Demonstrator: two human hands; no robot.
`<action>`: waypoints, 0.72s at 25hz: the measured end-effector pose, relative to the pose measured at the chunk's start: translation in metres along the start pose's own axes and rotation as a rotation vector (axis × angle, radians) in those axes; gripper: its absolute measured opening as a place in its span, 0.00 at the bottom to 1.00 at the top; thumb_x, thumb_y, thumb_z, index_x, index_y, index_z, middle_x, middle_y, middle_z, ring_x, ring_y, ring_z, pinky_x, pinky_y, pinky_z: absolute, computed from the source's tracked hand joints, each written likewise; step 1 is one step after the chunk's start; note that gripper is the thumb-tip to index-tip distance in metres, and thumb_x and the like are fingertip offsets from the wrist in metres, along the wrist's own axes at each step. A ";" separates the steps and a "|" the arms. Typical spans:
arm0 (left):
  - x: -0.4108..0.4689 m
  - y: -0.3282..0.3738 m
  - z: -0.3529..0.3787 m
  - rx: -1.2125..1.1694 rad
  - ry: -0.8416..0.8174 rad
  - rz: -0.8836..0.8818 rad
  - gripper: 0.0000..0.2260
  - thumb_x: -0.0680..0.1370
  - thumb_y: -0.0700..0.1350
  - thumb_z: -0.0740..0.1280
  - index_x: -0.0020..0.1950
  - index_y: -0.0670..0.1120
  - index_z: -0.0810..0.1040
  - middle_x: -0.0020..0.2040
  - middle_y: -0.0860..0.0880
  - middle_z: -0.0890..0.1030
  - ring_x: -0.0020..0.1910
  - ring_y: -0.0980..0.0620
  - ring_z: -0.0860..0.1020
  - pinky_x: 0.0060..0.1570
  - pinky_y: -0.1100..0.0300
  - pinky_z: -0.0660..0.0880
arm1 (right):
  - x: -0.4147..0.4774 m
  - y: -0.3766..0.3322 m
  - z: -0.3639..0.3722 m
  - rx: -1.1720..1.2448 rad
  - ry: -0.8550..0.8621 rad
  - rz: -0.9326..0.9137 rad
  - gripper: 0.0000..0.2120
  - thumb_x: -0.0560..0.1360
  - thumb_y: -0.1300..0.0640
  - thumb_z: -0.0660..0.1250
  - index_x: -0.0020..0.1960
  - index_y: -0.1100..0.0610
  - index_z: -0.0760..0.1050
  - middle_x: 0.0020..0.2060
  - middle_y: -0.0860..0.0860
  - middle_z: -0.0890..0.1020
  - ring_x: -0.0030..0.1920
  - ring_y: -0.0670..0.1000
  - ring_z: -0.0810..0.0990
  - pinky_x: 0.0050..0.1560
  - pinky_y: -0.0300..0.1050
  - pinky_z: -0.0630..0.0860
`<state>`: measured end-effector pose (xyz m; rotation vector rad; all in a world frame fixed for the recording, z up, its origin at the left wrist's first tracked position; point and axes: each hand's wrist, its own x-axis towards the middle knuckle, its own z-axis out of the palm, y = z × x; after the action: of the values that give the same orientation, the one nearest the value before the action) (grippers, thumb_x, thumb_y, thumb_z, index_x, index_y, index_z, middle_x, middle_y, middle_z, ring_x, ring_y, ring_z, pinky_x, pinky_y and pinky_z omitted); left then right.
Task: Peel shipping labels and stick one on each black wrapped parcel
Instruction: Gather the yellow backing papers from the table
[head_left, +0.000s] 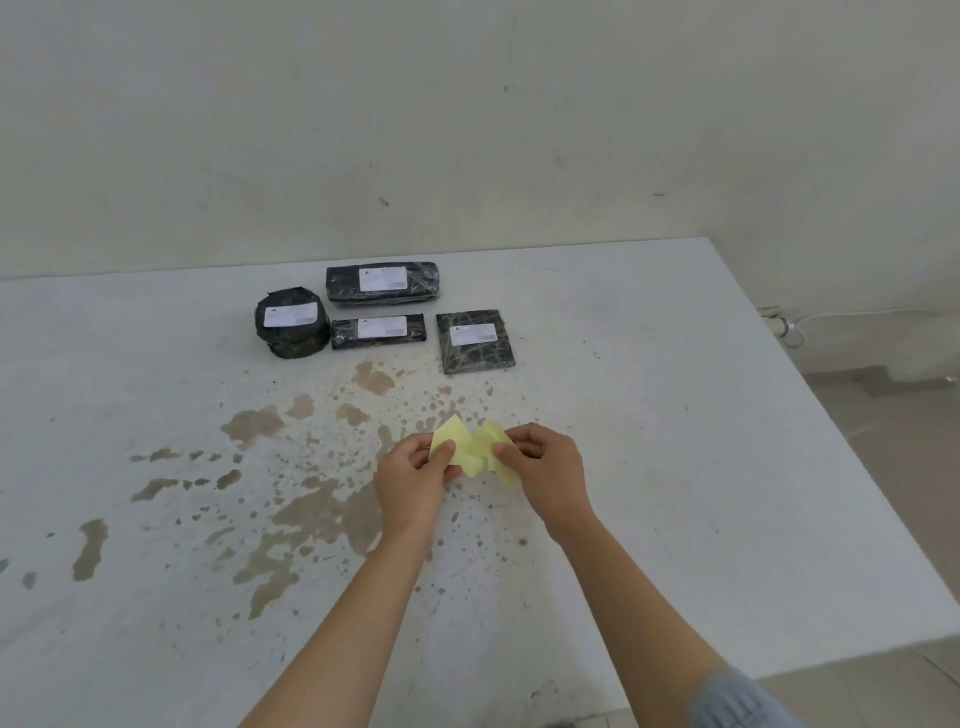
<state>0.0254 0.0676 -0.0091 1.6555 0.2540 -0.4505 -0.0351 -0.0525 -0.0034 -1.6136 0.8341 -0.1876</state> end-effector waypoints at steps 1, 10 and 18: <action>-0.003 0.006 0.002 -0.029 -0.063 0.005 0.05 0.75 0.37 0.69 0.50 0.39 0.79 0.43 0.45 0.84 0.38 0.51 0.83 0.37 0.65 0.80 | -0.005 -0.001 -0.003 0.024 0.011 0.005 0.02 0.72 0.61 0.70 0.42 0.57 0.81 0.36 0.51 0.83 0.37 0.47 0.79 0.41 0.42 0.75; -0.031 0.047 0.057 0.016 -0.368 0.033 0.02 0.74 0.39 0.70 0.46 0.44 0.81 0.42 0.43 0.84 0.37 0.48 0.83 0.37 0.64 0.81 | -0.020 -0.012 -0.072 0.380 0.098 0.057 0.04 0.71 0.64 0.71 0.46 0.60 0.80 0.33 0.53 0.83 0.34 0.51 0.77 0.39 0.44 0.74; -0.085 0.041 0.202 0.041 -0.362 0.115 0.03 0.74 0.39 0.69 0.46 0.41 0.81 0.43 0.40 0.83 0.36 0.47 0.82 0.38 0.63 0.81 | 0.017 0.001 -0.227 0.216 0.051 -0.034 0.02 0.71 0.64 0.70 0.43 0.61 0.81 0.34 0.55 0.81 0.32 0.50 0.76 0.38 0.43 0.72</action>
<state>-0.0628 -0.1293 0.0473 1.5854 -0.1186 -0.6601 -0.1494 -0.2432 0.0440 -1.4256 0.7971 -0.3330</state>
